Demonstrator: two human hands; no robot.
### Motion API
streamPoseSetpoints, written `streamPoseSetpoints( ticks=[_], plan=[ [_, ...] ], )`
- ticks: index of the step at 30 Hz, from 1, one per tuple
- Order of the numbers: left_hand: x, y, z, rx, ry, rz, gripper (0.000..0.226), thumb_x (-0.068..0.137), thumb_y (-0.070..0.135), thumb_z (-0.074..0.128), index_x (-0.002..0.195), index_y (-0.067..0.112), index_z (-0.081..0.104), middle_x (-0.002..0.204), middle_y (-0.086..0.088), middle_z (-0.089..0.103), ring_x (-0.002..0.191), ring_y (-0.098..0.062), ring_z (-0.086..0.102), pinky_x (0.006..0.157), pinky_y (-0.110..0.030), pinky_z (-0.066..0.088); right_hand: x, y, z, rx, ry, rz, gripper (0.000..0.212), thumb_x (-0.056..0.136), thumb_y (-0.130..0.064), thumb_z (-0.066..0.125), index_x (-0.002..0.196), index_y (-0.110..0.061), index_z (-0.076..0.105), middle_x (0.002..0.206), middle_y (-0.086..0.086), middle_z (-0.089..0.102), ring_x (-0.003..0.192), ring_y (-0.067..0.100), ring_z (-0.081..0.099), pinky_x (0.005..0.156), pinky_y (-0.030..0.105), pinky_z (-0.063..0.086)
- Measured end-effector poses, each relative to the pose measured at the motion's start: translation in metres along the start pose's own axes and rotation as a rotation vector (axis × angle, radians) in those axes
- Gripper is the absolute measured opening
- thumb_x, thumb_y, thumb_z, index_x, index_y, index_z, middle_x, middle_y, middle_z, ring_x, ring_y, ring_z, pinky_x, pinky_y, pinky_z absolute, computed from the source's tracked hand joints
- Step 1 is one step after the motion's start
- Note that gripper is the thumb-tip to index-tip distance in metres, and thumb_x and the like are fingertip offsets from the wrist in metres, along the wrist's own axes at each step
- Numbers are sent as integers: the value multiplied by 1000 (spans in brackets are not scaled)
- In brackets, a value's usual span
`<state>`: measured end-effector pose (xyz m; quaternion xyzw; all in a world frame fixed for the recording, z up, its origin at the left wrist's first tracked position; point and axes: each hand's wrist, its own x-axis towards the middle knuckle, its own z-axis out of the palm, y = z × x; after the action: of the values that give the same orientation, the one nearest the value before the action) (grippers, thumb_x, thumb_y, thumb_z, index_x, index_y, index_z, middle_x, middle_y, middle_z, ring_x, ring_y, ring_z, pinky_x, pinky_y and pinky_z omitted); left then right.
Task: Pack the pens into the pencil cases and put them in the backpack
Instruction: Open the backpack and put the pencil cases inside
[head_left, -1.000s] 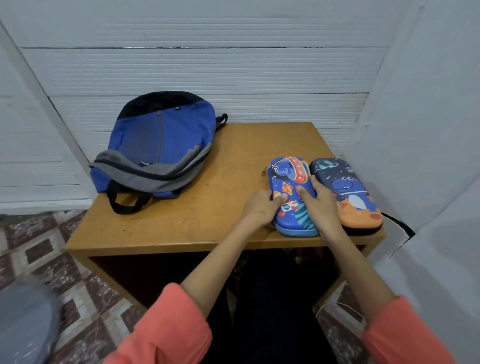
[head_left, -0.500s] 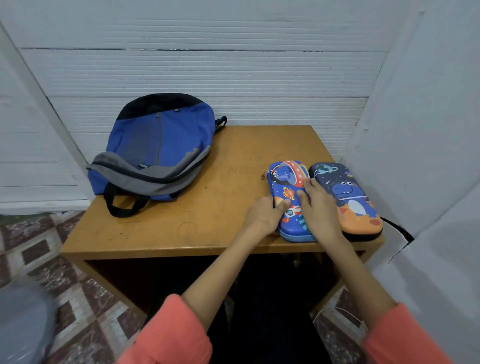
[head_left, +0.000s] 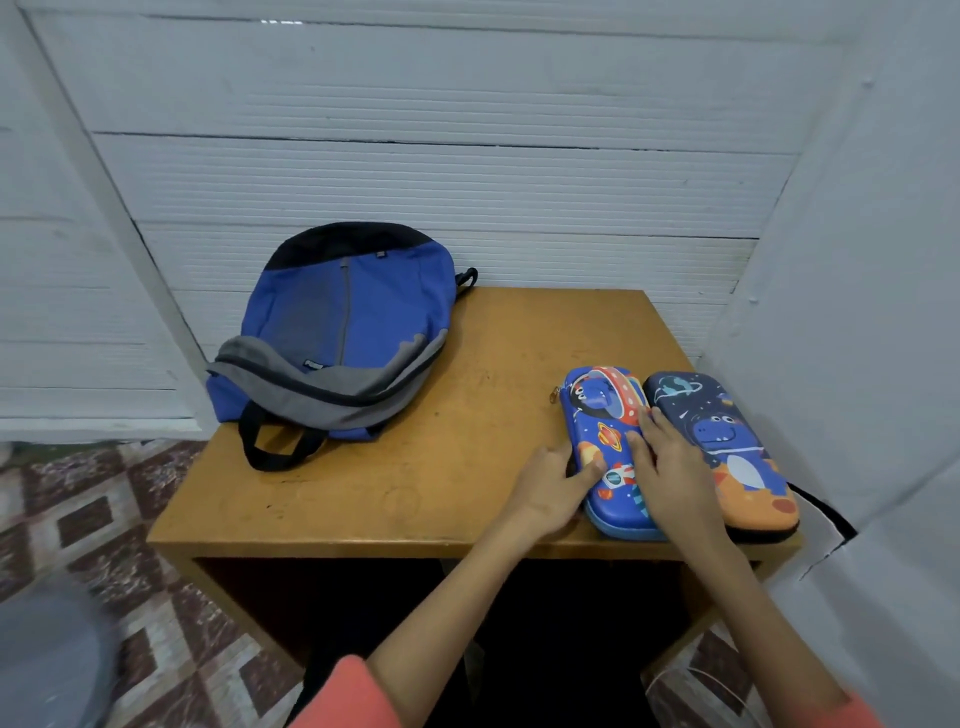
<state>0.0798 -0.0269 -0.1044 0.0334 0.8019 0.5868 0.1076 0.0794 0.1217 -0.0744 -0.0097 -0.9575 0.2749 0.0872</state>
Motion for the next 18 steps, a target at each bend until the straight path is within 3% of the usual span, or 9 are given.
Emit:
streamPoseSetpoints(
  ticks=[3, 5, 7, 10, 14, 16, 18],
  plan=[
    [-10, -4, -11, -116, -63, -15, 38, 97, 26, 58, 130, 7, 54, 100, 3, 61, 80, -12, 61, 70, -39, 56, 5, -2, -4, -21, -14, 32, 50, 101, -32, 44, 146, -12, 39, 151, 6, 40, 133, 23, 43, 104, 39, 42],
    [-19, -10, -30, -131, -15, -29, 41, 96, 20, 60, 134, 8, 51, 107, 3, 56, 82, -9, 58, 74, -42, 56, 11, -10, -9, -22, -22, 53, 48, 98, -29, 51, 142, -11, 43, 148, 7, 44, 130, 23, 46, 101, 39, 43],
    [-25, -16, -61, -85, 92, -8, 32, 95, 17, 61, 127, 17, 58, 112, 7, 60, 90, -10, 61, 80, -40, 58, 17, -21, -11, -2, -19, 30, 49, 96, -24, 55, 142, -13, 43, 153, 8, 35, 133, 25, 42, 102, 39, 40],
    [-37, -17, -122, -33, 450, 133, 22, 94, 7, 59, 103, 25, 68, 101, 12, 68, 90, -9, 66, 78, -38, 59, 27, -48, -4, 86, 38, -97, 53, 95, -19, 57, 145, -16, 39, 159, 4, 19, 140, 23, 32, 103, 32, 35],
    [-51, -6, -217, -23, 985, 230, 23, 95, 4, 55, 96, 21, 70, 92, 8, 70, 79, -8, 63, 69, -31, 55, 55, -91, 24, 323, -1, -202, 54, 91, -14, 63, 142, -15, 43, 144, 7, 40, 129, 16, 39, 98, 9, 27],
    [-56, -7, -271, 7, 1188, 222, 21, 94, 5, 54, 102, 19, 67, 99, 1, 67, 83, -13, 58, 75, -33, 50, 73, -113, 48, 411, -73, -175, 57, 89, -21, 67, 141, -16, 44, 141, 8, 44, 130, 19, 42, 107, 19, 29],
    [-57, -18, -314, 30, 1299, 40, 26, 92, 13, 60, 118, 15, 61, 115, -9, 59, 104, -23, 54, 86, -42, 48, 83, -132, 69, 512, -203, -75, 69, 84, -45, 67, 144, -26, 38, 146, 4, 42, 134, 20, 42, 109, 40, 38]
  ],
)
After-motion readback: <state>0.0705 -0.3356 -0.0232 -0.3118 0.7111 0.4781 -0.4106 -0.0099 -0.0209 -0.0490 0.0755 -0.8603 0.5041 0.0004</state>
